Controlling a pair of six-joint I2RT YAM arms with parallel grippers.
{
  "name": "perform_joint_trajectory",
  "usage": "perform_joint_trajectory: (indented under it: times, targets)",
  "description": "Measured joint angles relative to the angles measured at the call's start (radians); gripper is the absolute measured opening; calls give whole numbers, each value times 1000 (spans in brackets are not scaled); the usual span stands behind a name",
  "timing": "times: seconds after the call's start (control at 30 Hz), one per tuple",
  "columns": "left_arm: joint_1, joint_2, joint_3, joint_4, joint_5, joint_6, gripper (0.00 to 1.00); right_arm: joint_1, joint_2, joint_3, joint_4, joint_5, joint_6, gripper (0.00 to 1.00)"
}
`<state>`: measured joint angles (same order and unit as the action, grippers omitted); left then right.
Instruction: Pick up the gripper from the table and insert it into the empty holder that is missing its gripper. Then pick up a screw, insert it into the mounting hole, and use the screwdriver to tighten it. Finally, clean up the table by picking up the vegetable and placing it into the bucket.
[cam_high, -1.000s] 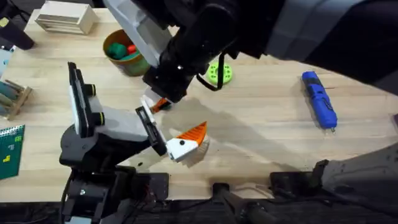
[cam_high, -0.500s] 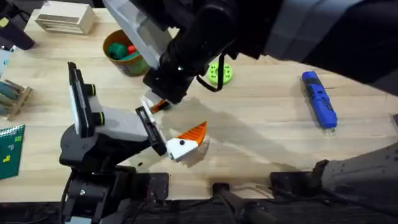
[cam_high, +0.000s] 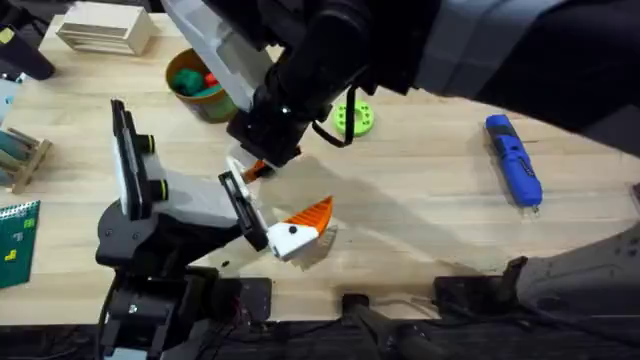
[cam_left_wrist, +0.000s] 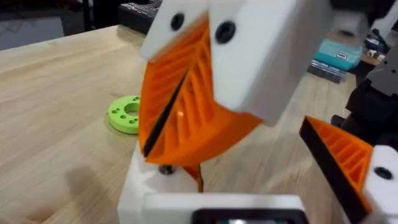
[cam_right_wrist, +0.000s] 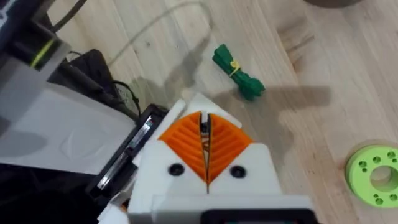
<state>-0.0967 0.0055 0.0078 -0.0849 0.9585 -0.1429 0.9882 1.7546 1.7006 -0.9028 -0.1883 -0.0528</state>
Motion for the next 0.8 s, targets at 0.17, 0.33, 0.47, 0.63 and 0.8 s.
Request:
perform_joint_trajectory:
  times: [0.17, 0.33, 0.47, 0.63, 0.8]
  targets:
    - [0, 0, 0, -1, 4, 0, 987, 0, 0, 1, -5, 0, 0, 7]
    - [0, 0, 0, -1, 11, -3, 987, 0, 0, 3, -23, 4, 0, 7]
    - [0, 0, 0, -1, 11, -5, 987, 0, 0, 6, -40, 8, 0, 7]
    - [0, 0, 0, -1, 11, -5, 987, 0, 0, 6, -50, 7, 0, 7]
    - [0, 0, 0, -1, 10, -4, 987, 0, 0, 6, -46, 7, 0, 7]
